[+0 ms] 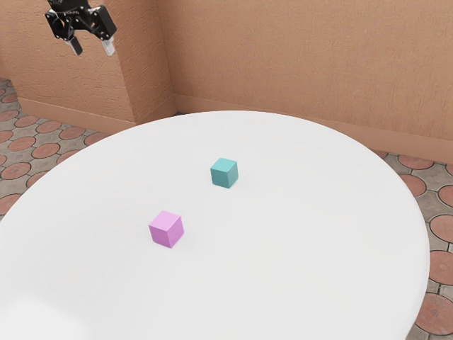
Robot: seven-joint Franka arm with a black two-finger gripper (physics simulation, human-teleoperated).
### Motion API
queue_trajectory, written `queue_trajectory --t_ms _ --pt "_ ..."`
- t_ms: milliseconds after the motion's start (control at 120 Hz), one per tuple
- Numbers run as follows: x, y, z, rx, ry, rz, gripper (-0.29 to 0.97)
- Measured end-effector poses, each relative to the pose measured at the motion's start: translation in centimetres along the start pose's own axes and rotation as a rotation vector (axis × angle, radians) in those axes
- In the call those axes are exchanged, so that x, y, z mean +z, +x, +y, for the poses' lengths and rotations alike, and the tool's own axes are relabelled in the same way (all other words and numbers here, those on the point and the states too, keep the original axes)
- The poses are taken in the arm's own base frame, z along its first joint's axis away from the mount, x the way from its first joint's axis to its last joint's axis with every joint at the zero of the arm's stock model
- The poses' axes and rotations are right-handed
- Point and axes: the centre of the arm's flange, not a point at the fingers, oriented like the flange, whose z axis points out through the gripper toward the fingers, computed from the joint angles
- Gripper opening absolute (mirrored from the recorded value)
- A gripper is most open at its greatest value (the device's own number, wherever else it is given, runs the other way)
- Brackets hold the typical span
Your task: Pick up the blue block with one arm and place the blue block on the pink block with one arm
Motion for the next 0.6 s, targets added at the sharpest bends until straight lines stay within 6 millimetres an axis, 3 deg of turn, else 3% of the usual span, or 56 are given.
queue_trajectory --t_ms 225,358,408,517,600 --pt "0.0 0.0 0.1 0.012 0.002 -0.001 0.66" --pt "-1.7 -0.4 0.4 0.013 0.01 0.019 0.66" --pt "-5.9 -1.9 2.4 0.034 0.041 0.079 0.66" --pt "-18.3 -9.9 6.8 0.096 0.035 0.256 0.66" --pt "-23.3 -14.7 10.5 0.174 -0.009 0.333 0.66"
